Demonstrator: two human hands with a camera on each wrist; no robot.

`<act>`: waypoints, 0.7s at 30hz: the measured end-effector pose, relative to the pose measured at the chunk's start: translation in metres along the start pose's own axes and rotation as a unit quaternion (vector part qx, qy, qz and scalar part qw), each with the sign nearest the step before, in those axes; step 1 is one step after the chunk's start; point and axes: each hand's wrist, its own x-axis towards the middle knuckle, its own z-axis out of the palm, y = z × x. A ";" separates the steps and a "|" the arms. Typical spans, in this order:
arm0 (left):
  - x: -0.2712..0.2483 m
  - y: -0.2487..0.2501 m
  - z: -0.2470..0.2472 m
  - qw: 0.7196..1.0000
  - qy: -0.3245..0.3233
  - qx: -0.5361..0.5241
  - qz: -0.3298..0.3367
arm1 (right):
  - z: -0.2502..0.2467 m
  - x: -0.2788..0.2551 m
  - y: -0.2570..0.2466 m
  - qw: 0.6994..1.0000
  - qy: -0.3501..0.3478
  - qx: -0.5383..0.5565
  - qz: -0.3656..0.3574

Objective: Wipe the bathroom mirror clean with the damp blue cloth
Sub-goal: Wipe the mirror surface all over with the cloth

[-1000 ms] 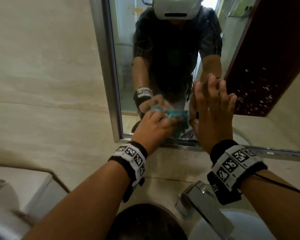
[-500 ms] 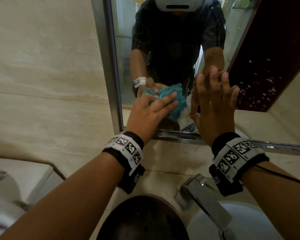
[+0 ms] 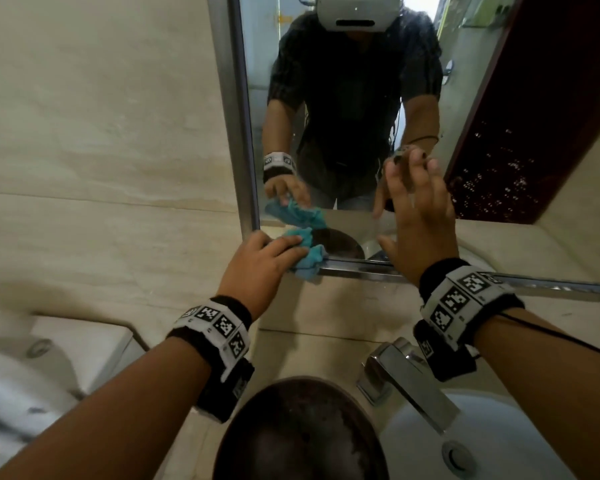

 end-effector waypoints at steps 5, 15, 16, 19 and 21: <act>0.018 0.043 -0.047 0.993 -0.013 -0.114 0.008 | -0.032 -0.022 -0.013 0.972 -0.083 0.212 -0.053; 0.019 0.095 -0.093 0.939 -0.034 -0.316 -0.130 | -0.094 -0.066 -0.016 0.884 -0.258 0.385 0.058; 0.018 0.098 -0.098 0.937 -0.043 -0.323 -0.124 | -0.097 -0.069 -0.013 0.884 -0.249 0.391 0.063; 0.014 0.103 -0.107 0.934 -0.074 -0.336 -0.097 | -0.109 -0.076 -0.007 0.898 -0.206 0.383 0.073; 0.011 0.107 -0.112 0.933 -0.097 -0.335 -0.087 | -0.118 -0.079 -0.006 0.895 -0.190 0.396 0.073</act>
